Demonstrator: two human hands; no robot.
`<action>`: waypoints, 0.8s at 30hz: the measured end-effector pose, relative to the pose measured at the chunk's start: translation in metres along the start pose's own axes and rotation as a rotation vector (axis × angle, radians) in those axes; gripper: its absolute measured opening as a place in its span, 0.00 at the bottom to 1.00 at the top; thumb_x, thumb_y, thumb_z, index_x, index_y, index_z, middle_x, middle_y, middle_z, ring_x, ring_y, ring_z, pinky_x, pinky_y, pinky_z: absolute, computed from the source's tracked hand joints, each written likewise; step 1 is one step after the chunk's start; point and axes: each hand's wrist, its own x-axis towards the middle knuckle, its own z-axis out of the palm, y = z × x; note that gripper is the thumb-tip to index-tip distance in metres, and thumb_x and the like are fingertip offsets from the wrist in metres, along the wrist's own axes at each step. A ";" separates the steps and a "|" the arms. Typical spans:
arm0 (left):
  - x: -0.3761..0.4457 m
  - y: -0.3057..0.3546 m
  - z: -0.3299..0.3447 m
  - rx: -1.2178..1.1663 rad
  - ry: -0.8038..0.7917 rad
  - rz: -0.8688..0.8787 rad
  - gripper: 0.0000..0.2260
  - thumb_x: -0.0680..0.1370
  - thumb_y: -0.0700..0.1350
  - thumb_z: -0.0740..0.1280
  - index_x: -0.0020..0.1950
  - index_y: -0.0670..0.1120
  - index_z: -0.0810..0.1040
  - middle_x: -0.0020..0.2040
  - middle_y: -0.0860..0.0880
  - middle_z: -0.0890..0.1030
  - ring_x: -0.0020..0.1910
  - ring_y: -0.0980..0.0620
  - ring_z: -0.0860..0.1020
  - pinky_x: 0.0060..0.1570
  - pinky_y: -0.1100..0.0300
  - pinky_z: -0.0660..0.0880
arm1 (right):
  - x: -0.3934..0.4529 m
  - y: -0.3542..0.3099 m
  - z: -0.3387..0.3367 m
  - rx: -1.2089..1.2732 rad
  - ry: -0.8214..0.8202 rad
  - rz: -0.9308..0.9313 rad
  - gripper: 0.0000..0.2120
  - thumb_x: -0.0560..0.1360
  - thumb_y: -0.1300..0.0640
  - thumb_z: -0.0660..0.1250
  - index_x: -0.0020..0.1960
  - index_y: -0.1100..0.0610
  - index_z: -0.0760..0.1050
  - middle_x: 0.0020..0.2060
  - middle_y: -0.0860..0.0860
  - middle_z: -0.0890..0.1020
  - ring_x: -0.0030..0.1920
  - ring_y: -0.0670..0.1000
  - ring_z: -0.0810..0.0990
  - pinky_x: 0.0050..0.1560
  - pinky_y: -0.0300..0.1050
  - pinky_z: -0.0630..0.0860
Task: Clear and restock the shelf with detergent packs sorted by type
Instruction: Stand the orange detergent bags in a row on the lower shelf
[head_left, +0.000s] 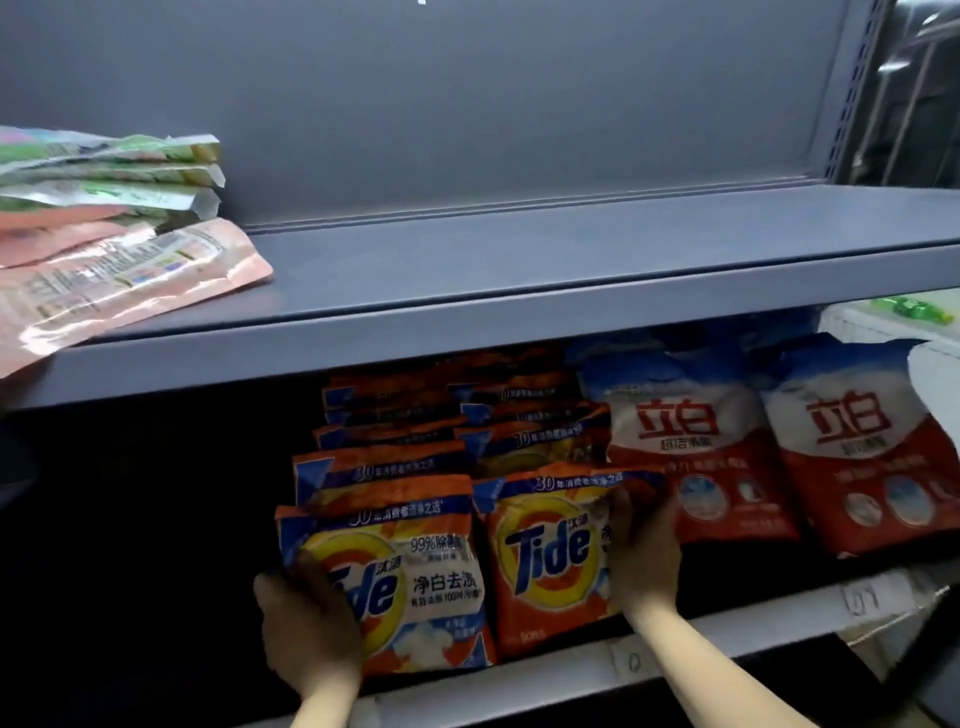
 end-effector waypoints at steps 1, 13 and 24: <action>-0.001 -0.003 0.000 0.059 0.012 0.003 0.32 0.77 0.64 0.47 0.57 0.35 0.66 0.54 0.30 0.74 0.48 0.28 0.76 0.43 0.41 0.71 | 0.001 0.002 0.001 -0.064 0.013 -0.033 0.30 0.76 0.35 0.55 0.66 0.57 0.61 0.59 0.60 0.76 0.59 0.64 0.76 0.56 0.57 0.73; -0.035 0.002 0.009 0.560 -0.423 0.924 0.24 0.78 0.66 0.51 0.72 0.60 0.64 0.73 0.43 0.65 0.72 0.34 0.60 0.64 0.25 0.49 | -0.034 0.027 -0.001 -0.681 -0.380 -0.723 0.33 0.72 0.30 0.59 0.72 0.45 0.66 0.73 0.52 0.65 0.75 0.58 0.58 0.71 0.69 0.50; -0.027 0.027 -0.011 0.645 -0.690 0.706 0.27 0.77 0.68 0.45 0.75 0.61 0.56 0.74 0.48 0.65 0.76 0.45 0.55 0.68 0.34 0.51 | -0.020 -0.010 -0.012 -0.802 -0.666 -0.520 0.33 0.69 0.28 0.53 0.71 0.39 0.63 0.72 0.48 0.65 0.73 0.54 0.56 0.68 0.69 0.59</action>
